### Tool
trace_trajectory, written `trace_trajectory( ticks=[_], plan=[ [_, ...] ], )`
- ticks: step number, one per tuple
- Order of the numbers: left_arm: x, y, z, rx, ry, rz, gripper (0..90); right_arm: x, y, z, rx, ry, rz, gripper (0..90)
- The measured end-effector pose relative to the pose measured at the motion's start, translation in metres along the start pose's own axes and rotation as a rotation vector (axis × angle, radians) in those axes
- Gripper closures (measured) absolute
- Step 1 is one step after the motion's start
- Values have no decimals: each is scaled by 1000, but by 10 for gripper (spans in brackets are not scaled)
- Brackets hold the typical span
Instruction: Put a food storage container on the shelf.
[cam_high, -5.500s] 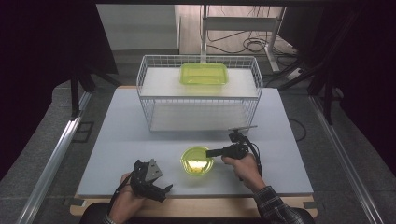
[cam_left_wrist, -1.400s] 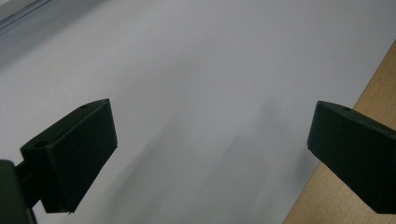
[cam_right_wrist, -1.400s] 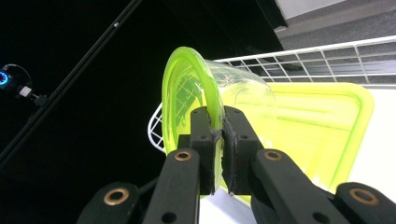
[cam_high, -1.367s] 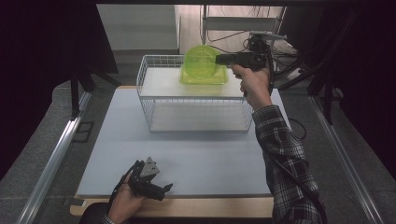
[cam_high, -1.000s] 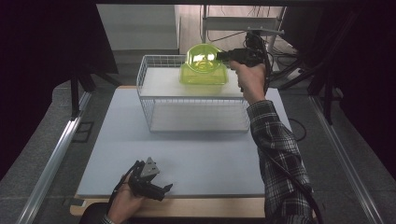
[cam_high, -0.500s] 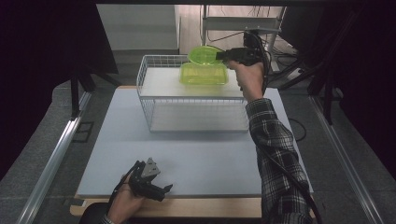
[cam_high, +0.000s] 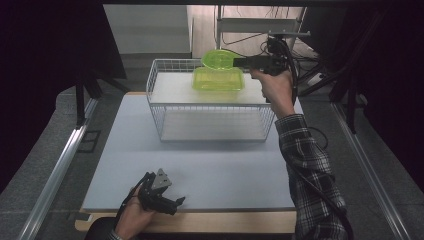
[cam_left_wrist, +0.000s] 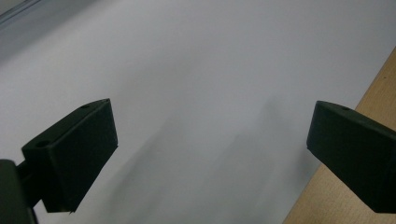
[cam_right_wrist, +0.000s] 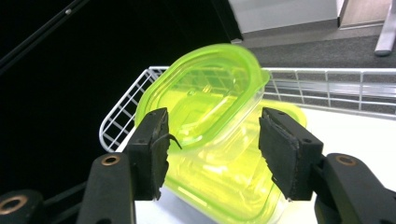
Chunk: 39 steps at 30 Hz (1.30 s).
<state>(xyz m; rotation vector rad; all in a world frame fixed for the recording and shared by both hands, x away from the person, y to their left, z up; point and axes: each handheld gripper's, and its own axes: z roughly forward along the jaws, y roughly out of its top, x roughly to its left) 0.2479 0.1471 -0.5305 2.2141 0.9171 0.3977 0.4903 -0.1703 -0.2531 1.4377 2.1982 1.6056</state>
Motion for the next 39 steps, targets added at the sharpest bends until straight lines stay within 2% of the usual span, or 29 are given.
trace_trajectory(
  ticks=[8, 25, 39],
  plan=[
    [0, 0, 0, 2, 8, 5, 17, 0, -12, -7, 8, 14, -43, 328],
    [-2, 0, 1, 12, 8, 20, 22, 8, -46, -12, 18, 19, -181, 171],
    [-2, 0, 2, 19, 14, 26, 28, 4, -70, -14, 28, 10, -230, 101]
  ],
)
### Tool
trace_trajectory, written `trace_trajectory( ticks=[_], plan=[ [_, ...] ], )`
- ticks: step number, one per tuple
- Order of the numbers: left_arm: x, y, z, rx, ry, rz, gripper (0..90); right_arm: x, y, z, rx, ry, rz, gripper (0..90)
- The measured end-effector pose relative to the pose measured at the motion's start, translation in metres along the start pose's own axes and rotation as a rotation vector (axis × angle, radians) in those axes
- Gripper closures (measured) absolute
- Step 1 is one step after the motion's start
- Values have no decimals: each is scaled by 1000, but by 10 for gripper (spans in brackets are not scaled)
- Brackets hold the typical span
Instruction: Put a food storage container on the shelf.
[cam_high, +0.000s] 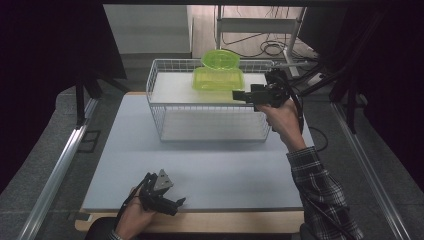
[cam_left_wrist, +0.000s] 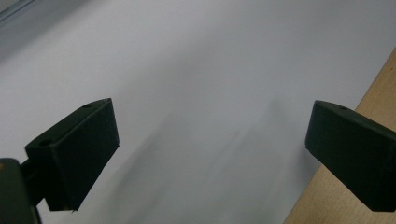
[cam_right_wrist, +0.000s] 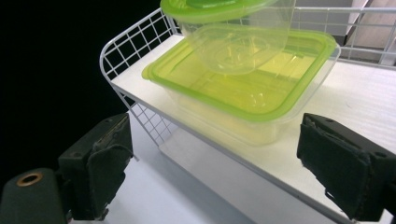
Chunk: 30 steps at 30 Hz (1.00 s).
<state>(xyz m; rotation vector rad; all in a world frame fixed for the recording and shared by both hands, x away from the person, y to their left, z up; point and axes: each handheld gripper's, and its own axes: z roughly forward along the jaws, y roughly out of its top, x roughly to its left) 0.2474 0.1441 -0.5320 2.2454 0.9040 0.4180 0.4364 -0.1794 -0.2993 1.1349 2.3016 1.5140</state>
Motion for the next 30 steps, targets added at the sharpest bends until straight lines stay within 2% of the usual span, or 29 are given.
trace_trajectory(
  ticks=[14, 30],
  plan=[
    [-1, 0, 1, 8, 10, 10, 31, 3, -24, -1, 13, -27, -79, 61],
    [-2, 0, 2, 22, 18, 26, 32, -3, -57, -5, 24, -23, -114, 38]
  ],
)
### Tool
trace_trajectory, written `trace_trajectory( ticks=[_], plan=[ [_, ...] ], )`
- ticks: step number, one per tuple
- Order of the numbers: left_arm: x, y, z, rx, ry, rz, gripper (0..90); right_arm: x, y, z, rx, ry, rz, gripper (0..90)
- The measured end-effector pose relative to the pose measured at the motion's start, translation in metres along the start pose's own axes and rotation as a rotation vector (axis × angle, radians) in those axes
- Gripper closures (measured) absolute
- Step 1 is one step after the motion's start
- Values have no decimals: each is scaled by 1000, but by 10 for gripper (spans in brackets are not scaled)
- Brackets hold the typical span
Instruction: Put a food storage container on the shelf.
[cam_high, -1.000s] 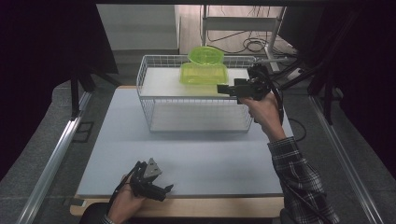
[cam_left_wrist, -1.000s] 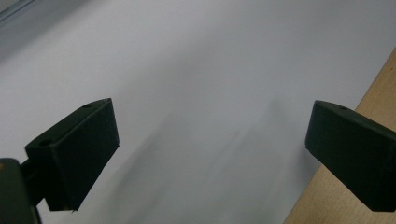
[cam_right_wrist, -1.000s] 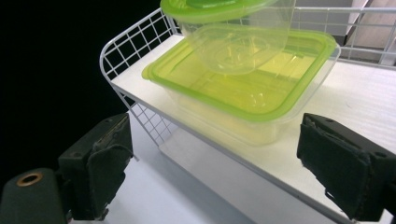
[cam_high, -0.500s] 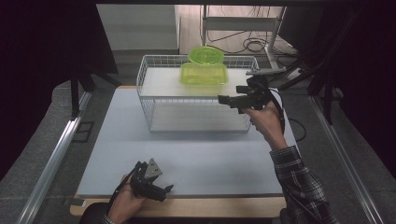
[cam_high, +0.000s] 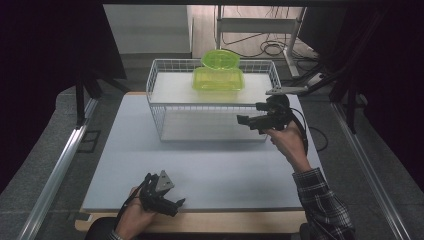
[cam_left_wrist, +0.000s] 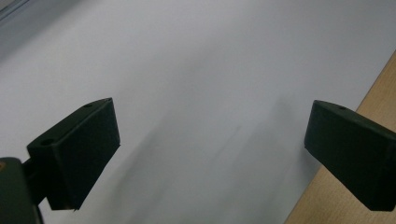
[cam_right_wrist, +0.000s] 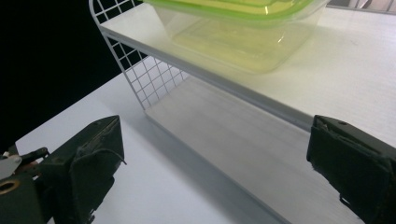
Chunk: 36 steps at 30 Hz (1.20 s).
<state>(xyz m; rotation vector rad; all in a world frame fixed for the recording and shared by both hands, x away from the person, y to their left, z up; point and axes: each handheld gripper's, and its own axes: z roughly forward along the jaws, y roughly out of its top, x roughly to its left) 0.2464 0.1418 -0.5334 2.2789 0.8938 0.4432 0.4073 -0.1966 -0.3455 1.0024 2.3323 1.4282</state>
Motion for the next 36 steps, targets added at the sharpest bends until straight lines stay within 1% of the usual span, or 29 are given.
trace_trajectory(
  ticks=[4, 6, 8, 10, 13, 23, 28, 36],
  plan=[
    [0, 0, 0, 4, 4, 4, 32, 1, -10, -1, -4, 4, -8, 29],
    [0, 0, 0, 5, 4, 5, 32, 1, -12, -1, -1, 1, -8, 26],
    [0, 0, 0, 5, 6, 6, 33, 2, -19, -1, 3, -5, -21, 20],
    [0, 0, 0, 6, 6, 6, 33, 2, -21, -1, 3, -7, -25, 18],
    [-1, 0, 0, 8, 7, 8, 33, 5, -31, 1, 11, -17, -44, 16],
    [-1, 0, 1, 11, 10, 15, 34, 13, -48, 6, 17, -33, -92, 16],
    [-1, 0, 1, 11, 11, 16, 34, 17, -60, 10, 32, -39, -99, 17],
    [-1, 0, 0, 7, 11, 13, 34, 19, -73, 13, 42, -47, -105, 8]
  ],
)
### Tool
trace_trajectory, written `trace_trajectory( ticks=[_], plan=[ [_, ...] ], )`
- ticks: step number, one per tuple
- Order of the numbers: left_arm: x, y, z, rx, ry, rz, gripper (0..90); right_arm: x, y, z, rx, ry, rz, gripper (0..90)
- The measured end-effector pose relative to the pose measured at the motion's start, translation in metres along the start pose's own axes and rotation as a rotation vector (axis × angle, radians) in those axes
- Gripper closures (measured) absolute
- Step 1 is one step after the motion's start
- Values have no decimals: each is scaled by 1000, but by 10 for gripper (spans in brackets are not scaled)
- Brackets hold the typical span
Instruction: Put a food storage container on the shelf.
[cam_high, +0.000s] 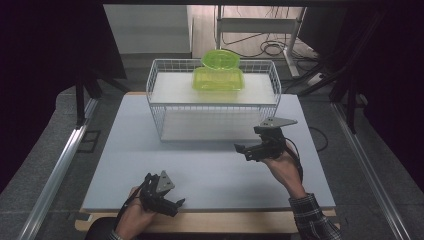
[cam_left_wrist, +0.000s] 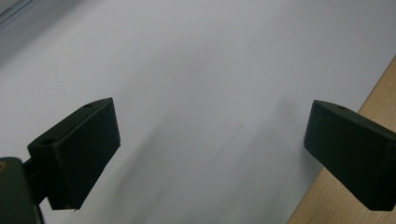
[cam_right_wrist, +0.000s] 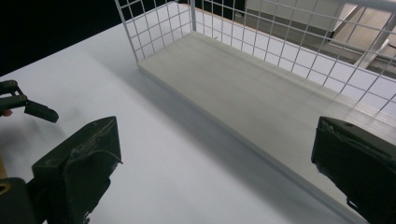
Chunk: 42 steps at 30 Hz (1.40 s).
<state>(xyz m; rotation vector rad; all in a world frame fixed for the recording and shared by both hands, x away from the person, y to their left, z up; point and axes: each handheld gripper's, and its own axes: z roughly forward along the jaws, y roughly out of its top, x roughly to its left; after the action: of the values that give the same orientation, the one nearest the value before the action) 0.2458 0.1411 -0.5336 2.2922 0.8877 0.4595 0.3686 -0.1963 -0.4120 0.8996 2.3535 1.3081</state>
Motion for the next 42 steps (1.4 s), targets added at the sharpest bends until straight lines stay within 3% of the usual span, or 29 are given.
trace_trajectory(
  ticks=[13, 42],
  plan=[
    [0, 0, 0, 1, 1, 3, 34, 1, -25, 1, 33, -36, 3, 0],
    [0, -1, -1, -13, 16, 14, 28, 1, -64, -19, 83, -85, 28, 0]
  ],
)
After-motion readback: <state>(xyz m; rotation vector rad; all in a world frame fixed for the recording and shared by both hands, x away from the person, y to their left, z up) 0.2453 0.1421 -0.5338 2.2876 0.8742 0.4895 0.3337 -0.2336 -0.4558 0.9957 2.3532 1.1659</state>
